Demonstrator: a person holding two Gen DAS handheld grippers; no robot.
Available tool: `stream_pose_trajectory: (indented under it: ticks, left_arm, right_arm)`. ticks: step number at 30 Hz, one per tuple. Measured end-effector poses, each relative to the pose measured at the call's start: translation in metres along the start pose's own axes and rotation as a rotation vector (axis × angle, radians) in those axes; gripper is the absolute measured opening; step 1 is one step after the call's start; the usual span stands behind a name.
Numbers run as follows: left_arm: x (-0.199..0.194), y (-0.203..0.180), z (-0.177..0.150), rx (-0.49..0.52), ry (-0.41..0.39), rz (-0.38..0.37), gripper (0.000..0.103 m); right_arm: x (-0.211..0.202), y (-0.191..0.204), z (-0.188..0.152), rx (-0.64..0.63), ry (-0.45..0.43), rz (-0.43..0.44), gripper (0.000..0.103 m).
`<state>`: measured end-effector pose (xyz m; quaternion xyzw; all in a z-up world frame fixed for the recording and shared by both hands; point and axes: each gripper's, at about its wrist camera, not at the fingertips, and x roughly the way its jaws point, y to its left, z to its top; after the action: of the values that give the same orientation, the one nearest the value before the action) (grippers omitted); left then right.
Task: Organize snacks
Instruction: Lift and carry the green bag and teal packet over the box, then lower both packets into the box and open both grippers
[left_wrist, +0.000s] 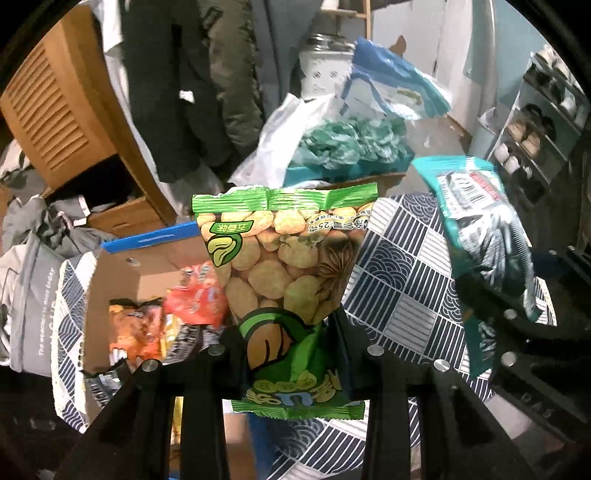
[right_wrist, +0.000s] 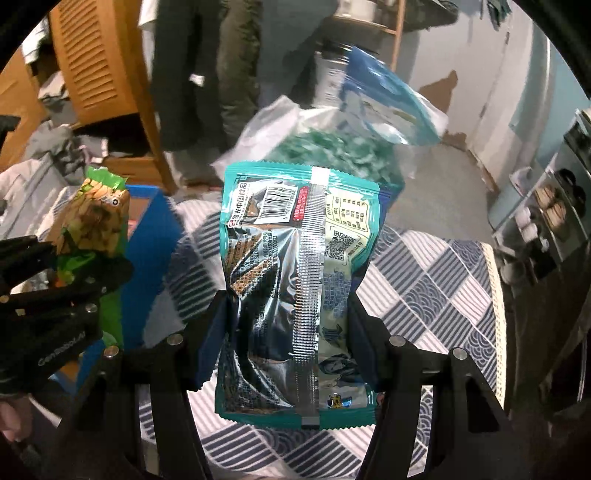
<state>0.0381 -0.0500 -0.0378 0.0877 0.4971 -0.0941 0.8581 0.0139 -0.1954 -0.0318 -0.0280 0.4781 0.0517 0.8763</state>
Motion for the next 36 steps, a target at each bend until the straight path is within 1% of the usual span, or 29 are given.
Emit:
stream_pose_trajectory:
  ticks: [3,10,12,16,24,31,36]
  left_arm:
    - [-0.011,0.014,-0.003,-0.013,-0.026,0.018,0.036]
    - [-0.019,0.052,-0.017,-0.056,-0.04,0.051,0.036]
    - [-0.014,0.068,-0.023,-0.077,-0.032,0.081,0.036]
    - [-0.008,0.097,-0.036,-0.131,-0.008,0.098,0.036]
    - [-0.005,0.141,-0.058,-0.207,0.012,0.132,0.036]
    - [0.005,0.164,-0.072,-0.247,0.044,0.155,0.036]
    - [0.01,0.172,-0.077,-0.268,0.066,0.145,0.036]
  right_arm:
    - [-0.006,0.017,0.006,-0.024,-0.013,0.022,0.061]
    - [-0.003,0.054,0.018,-0.066,-0.013,0.085,0.061]
    - [0.001,0.064,0.019,-0.075,-0.005,0.104,0.061]
    - [0.007,0.087,0.025,-0.089,0.009,0.146,0.061]
    - [0.018,0.138,0.035,-0.146,0.032,0.204,0.061]
    - [0.031,0.17,0.039,-0.184,0.06,0.238,0.061]
    - [0.044,0.19,0.038,-0.21,0.099,0.268,0.061]
